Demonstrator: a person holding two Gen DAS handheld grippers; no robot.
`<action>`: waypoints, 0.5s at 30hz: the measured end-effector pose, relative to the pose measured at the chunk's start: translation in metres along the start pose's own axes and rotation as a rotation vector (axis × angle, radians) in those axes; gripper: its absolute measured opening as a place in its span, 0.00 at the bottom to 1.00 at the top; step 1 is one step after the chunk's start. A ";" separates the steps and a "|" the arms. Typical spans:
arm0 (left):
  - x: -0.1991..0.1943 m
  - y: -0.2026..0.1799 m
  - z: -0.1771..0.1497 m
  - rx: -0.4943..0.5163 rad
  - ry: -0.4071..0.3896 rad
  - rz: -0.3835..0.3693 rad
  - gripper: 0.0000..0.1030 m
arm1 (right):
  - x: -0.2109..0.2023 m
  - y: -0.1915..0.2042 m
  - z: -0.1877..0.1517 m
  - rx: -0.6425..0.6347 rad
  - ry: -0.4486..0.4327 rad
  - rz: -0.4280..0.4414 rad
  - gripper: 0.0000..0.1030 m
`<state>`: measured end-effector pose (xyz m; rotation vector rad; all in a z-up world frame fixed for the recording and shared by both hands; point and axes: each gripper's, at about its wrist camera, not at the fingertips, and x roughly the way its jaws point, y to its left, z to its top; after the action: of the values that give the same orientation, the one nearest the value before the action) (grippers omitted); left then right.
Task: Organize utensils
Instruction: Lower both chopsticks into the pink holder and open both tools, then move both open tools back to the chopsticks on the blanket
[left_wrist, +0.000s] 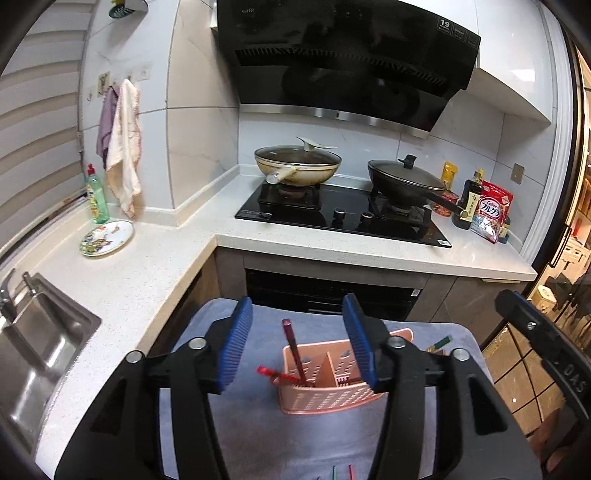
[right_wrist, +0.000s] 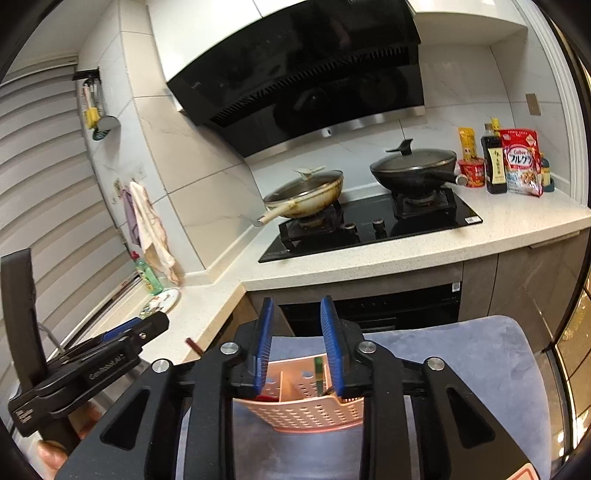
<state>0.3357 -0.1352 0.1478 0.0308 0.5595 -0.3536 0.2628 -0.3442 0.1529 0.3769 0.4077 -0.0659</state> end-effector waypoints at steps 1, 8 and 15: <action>-0.008 -0.001 -0.003 0.007 -0.002 0.018 0.52 | -0.009 0.003 -0.003 -0.008 0.002 0.011 0.31; -0.050 -0.003 -0.038 0.041 0.035 0.056 0.59 | -0.060 0.018 -0.050 -0.056 0.082 0.055 0.36; -0.079 0.003 -0.112 0.088 0.096 0.082 0.62 | -0.092 0.012 -0.137 -0.076 0.228 0.028 0.36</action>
<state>0.2166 -0.0931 0.0940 0.1559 0.6358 -0.2977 0.1285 -0.2832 0.0771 0.3162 0.6286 0.0207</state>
